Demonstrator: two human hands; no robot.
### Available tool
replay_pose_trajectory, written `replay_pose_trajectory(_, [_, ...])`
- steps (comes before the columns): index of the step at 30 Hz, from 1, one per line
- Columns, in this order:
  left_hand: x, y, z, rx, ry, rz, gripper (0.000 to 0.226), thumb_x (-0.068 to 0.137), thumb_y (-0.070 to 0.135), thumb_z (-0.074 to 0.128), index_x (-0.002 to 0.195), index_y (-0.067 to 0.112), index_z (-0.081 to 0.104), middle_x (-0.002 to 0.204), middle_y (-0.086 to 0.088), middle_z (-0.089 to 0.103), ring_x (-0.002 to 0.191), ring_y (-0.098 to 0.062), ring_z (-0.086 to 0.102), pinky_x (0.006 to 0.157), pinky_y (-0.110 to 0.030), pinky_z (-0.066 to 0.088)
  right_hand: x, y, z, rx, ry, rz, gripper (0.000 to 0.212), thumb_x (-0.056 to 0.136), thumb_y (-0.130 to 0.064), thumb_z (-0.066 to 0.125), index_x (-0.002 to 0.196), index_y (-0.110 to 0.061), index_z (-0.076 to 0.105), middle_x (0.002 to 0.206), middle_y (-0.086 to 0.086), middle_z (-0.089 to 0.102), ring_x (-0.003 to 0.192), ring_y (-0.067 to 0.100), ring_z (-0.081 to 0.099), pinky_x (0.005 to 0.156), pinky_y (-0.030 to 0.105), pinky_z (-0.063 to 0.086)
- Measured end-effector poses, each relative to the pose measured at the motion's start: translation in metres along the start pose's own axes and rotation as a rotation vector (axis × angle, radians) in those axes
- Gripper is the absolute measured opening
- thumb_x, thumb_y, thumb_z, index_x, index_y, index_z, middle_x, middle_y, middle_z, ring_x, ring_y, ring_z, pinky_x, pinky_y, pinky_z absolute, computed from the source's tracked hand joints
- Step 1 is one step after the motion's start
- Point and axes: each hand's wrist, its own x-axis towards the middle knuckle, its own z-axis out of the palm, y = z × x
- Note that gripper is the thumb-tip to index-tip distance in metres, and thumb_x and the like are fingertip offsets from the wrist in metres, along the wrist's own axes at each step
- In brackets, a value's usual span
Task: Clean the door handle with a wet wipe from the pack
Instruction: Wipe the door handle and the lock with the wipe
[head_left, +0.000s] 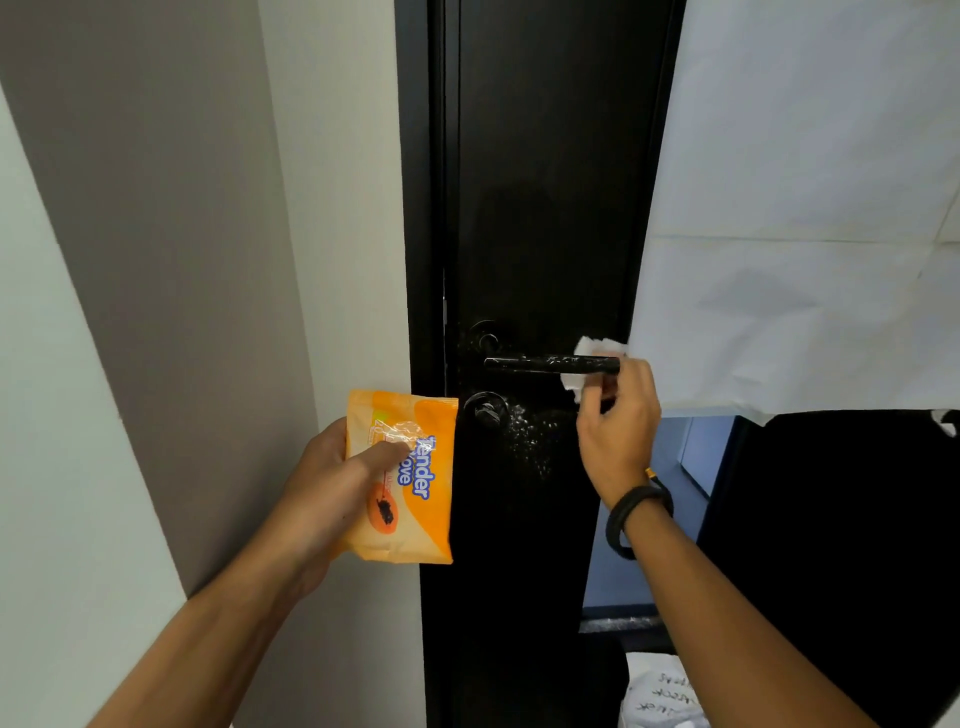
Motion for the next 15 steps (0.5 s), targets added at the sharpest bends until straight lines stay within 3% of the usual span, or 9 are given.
replay_pose_trajectory(2, [0.0, 0.0, 0.0, 0.004, 0.001, 0.001, 0.017, 0.1, 0.022, 0.066, 0.117, 0.021, 0.07, 0.101, -0.006, 0.084, 0.086, -0.03, 0.081, 0.075, -0.044, 0.064, 0.013, -0.007, 0.004, 0.053, -0.013, -0.001, 0.023, 0.094, 0.004, 0.062, 0.113, -0.008, 0.067, 0.109, 0.004, 0.061, 0.096, 0.007, 0.06, 0.084, 0.006, 0.047])
replay_pose_trajectory(5, [0.001, -0.001, 0.0, 0.007, -0.001, -0.003, 0.018, 0.1, 0.024, 0.066, 0.117, 0.021, 0.07, 0.101, -0.007, 0.084, 0.087, -0.031, 0.081, 0.078, -0.048, 0.065, 0.021, -0.006, 0.002, 0.074, -0.016, -0.04, 0.022, 0.093, 0.001, 0.068, 0.113, -0.008, 0.07, 0.111, 0.004, 0.064, 0.102, 0.008, 0.062, 0.091, 0.009, 0.049])
replay_pose_trajectory(9, [0.002, -0.002, 0.0, 0.003, 0.001, -0.001, 0.018, 0.1, 0.024, 0.066, 0.117, 0.021, 0.07, 0.101, -0.006, 0.084, 0.088, -0.032, 0.081, 0.079, -0.048, 0.064, 0.0, 0.01, -0.004, 0.063, -0.058, -0.006, 0.004, 0.094, -0.01, 0.073, 0.098, -0.011, 0.072, 0.097, -0.003, 0.065, 0.08, 0.006, 0.064, 0.073, 0.023, 0.057])
replay_pose_trajectory(11, [0.003, -0.003, -0.001, 0.0, 0.011, -0.002, 0.018, 0.099, 0.024, 0.066, 0.117, 0.021, 0.07, 0.101, -0.006, 0.084, 0.088, -0.032, 0.081, 0.079, -0.048, 0.064, -0.018, 0.02, -0.004, 0.013, -0.106, 0.019, 0.006, 0.094, -0.011, 0.074, 0.088, -0.011, 0.07, 0.088, -0.001, 0.063, 0.071, 0.009, 0.062, 0.065, 0.029, 0.056])
replay_pose_trajectory(15, [0.003, -0.005, 0.0, 0.003, 0.015, -0.011, 0.02, 0.099, 0.023, 0.067, 0.118, 0.02, 0.07, 0.102, -0.007, 0.084, 0.088, -0.033, 0.08, 0.078, -0.047, 0.063, -0.017, 0.02, -0.006, 0.002, -0.149, 0.069, 0.004, 0.094, -0.012, 0.072, 0.09, -0.013, 0.071, 0.089, 0.0, 0.064, 0.073, 0.009, 0.062, 0.066, 0.025, 0.056])
